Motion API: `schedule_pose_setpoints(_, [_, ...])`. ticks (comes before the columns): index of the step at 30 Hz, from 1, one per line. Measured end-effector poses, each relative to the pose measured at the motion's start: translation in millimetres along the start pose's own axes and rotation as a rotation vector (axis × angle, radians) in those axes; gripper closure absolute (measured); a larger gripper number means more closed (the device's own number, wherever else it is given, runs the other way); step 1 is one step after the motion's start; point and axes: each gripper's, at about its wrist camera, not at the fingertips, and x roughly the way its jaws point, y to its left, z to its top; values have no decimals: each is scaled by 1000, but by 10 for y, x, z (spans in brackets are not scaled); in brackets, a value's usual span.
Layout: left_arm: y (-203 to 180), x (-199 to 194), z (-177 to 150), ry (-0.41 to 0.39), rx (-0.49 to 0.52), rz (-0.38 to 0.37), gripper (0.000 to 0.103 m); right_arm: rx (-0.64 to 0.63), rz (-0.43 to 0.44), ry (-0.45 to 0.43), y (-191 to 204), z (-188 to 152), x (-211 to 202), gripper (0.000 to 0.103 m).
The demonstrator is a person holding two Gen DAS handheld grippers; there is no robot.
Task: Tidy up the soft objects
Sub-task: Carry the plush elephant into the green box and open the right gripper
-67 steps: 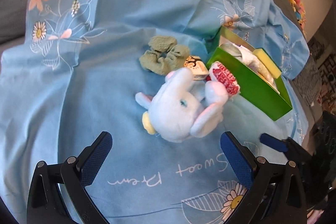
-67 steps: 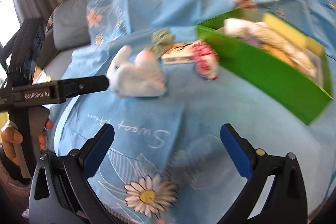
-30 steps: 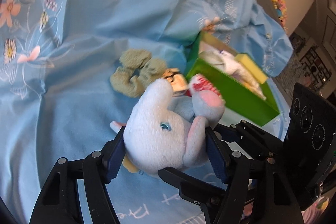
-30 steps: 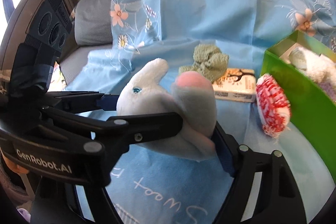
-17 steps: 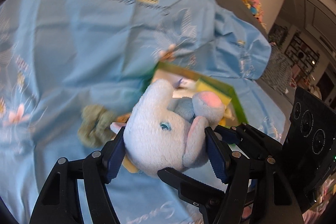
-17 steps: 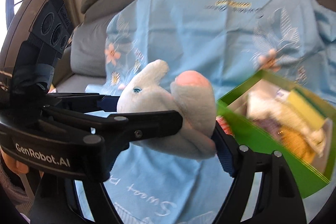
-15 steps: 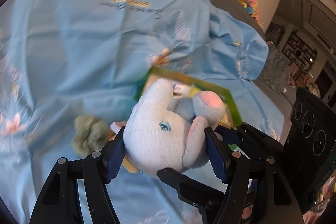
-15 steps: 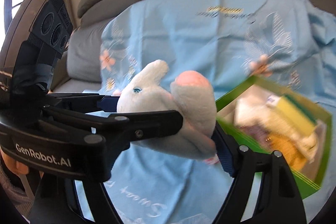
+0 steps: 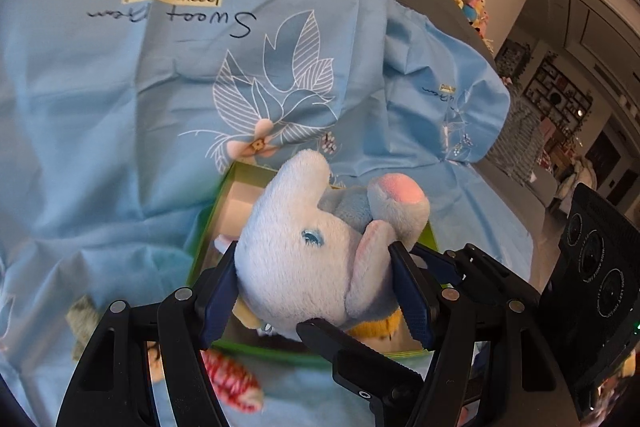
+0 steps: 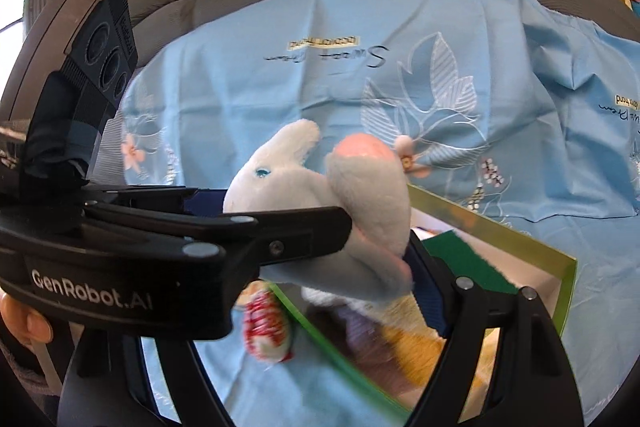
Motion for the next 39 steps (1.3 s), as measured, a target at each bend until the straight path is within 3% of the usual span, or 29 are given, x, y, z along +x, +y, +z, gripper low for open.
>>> schedule_pose_setpoints(6, [152, 340, 112, 22, -39, 8, 32, -25, -53, 51, -162, 67, 321, 23])
schedule_pose_setpoints(12, [336, 656, 90, 84, -87, 61, 31, -84, -114, 169, -246, 63, 753, 18])
schedule_pose_setpoints(14, [364, 679, 56, 92, -91, 86, 28, -128, -143, 200, -217, 31, 832, 18])
schedule_pose_setpoints(16, [379, 667, 24, 105, -89, 98, 16, -148, -163, 209, -198, 9, 833, 16])
schedule_pose_setpoints(23, [302, 410, -85, 90, -32, 184, 14, -111, -199, 160, -266, -88, 471, 12])
schedule_pose_setpoints(26, [235, 235, -177, 65, -5, 236, 1, -76, -208, 125, -278, -178, 202, 11])
schedule_pose_setpoints(33, [39, -210, -417, 0, 30, 291, 1, 33, -213, 69, -208, -426, -304, 5])
schedule_pose_setpoints(39, [-178, -544, -665, -34, 96, 336, 1, 97, -203, 95, -57, -625, -528, 1])
